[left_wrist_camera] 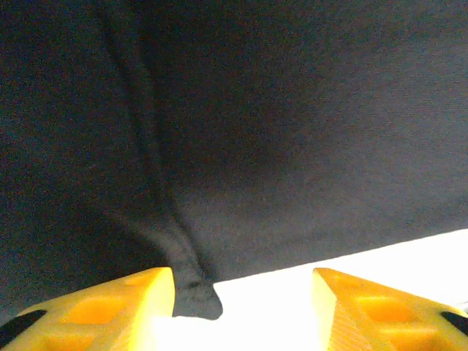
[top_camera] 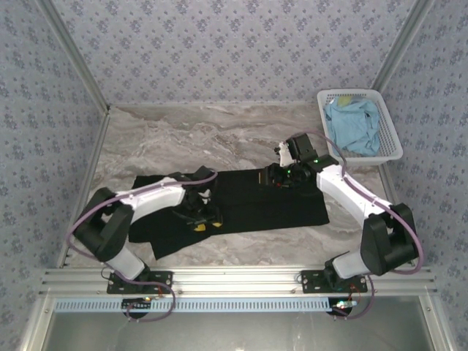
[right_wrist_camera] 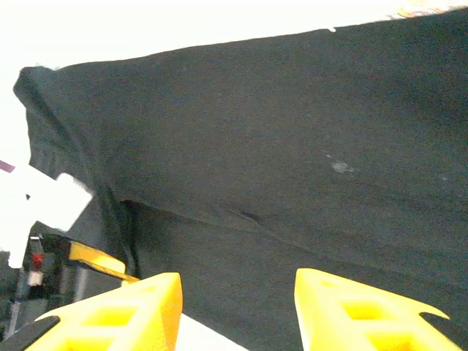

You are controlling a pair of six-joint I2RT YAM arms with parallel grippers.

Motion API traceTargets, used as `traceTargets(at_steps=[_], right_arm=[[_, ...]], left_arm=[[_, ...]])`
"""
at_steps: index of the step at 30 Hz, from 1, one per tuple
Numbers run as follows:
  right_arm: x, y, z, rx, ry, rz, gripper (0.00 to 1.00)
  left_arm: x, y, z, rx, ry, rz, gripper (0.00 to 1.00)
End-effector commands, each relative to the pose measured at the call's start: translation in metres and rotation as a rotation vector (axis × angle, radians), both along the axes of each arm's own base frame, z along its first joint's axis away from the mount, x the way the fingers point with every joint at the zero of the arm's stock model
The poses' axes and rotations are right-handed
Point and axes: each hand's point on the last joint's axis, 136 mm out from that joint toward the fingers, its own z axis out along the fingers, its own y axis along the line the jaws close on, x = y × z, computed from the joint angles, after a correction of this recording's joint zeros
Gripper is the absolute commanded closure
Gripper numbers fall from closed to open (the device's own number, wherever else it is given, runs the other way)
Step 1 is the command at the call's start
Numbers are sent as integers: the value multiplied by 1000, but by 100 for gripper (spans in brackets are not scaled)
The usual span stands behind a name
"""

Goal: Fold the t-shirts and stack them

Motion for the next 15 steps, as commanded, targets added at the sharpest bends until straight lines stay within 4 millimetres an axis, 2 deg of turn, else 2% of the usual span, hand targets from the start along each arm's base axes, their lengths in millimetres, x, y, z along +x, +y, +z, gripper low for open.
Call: traceTargets(at_steps=[1, 5, 8, 11, 15], right_arm=[[-6, 16, 18, 88, -53, 49, 52], [-14, 36, 23, 136, -81, 127, 51], [-25, 62, 30, 194, -95, 225, 49], [-37, 87, 36, 237, -108, 310, 47], [-48, 113, 40, 258, -109, 383, 46]], left_arm=[[7, 47, 23, 34, -53, 121, 46], [11, 134, 27, 128, -60, 371, 48], [12, 184, 27, 152, -67, 540, 50], [23, 209, 24, 118, -81, 657, 51], [23, 241, 11, 249, -3, 716, 52]])
